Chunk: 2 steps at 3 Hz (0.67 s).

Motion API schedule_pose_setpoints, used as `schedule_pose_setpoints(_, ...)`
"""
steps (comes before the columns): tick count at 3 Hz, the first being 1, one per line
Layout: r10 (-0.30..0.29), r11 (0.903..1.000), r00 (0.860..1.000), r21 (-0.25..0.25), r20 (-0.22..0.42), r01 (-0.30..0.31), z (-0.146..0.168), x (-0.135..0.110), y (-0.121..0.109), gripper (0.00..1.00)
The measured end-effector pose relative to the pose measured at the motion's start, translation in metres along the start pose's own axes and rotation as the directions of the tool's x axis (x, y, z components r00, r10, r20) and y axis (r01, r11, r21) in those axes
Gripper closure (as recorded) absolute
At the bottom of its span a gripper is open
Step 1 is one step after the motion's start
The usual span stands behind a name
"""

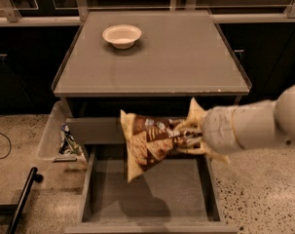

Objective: Pick brown chip bag from middle drawer and place on counter

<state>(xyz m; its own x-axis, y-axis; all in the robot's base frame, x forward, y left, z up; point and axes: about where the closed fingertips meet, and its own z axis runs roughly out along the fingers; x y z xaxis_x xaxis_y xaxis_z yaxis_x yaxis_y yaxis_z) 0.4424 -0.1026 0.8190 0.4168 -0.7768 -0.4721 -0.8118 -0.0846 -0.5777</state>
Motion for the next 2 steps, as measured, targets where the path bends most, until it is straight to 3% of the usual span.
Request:
schedule_pose_setpoints(1,-0.012,0.999,1.0,0.043,0.024,0.011,-0.048,-0.026,-0.06,1.0)
schedule_pose_setpoints(2,0.044,0.9881,0.996,0.144,0.075,-0.054,-0.086,-0.007,-0.118,1.0)
